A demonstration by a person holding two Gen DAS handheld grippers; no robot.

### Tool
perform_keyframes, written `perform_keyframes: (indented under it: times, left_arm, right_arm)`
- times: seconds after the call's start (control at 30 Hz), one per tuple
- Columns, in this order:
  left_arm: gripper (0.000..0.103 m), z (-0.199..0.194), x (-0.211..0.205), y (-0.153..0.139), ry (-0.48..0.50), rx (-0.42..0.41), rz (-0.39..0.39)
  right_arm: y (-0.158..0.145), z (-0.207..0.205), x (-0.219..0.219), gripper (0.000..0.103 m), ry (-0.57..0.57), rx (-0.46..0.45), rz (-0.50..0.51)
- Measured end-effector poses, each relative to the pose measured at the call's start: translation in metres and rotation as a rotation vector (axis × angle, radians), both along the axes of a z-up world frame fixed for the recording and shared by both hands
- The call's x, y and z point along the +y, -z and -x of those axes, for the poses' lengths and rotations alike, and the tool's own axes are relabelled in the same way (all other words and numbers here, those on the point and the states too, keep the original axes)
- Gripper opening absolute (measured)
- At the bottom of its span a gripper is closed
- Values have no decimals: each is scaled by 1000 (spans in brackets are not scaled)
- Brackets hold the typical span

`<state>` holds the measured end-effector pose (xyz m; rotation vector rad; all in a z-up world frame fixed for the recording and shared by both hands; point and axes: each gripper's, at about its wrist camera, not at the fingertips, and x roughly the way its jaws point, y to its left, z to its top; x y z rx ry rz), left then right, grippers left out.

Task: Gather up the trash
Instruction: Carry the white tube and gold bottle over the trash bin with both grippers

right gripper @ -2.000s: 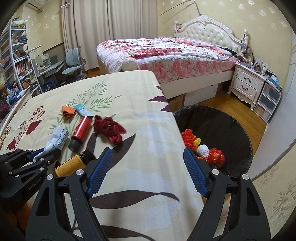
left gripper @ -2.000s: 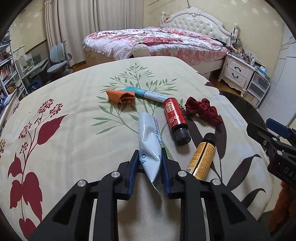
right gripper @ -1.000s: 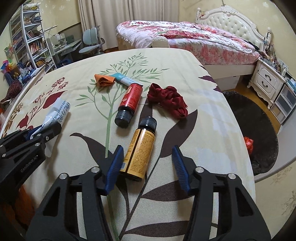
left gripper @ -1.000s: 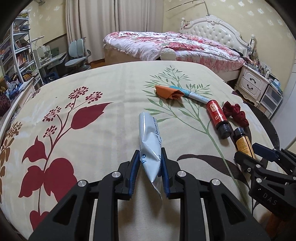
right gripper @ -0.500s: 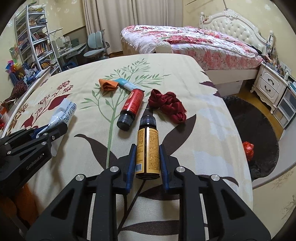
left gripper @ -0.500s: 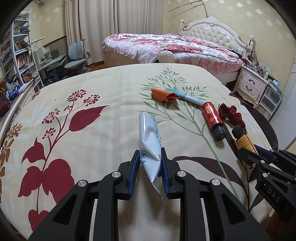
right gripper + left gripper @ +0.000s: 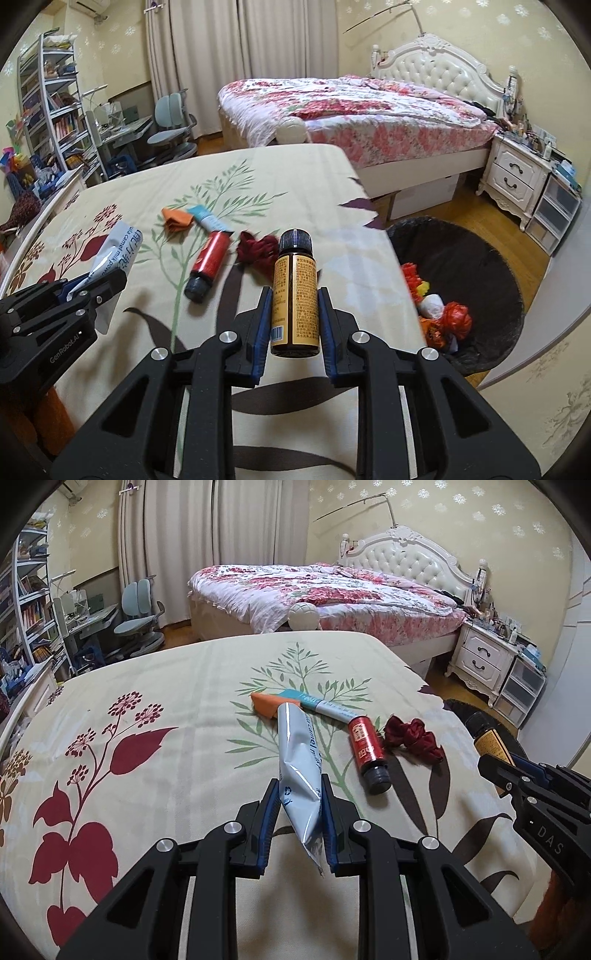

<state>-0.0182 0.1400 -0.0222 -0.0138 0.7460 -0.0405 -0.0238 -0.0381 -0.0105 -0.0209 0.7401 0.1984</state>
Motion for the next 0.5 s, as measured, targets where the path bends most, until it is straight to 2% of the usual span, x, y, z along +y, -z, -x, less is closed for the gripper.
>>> perform_keyframes:
  times: [0.5]
  left_arm:
    - [24,-32,-82,-22,141,-86,19]
  right_arm:
    - [-11,-27,-76,23,164,-73,32]
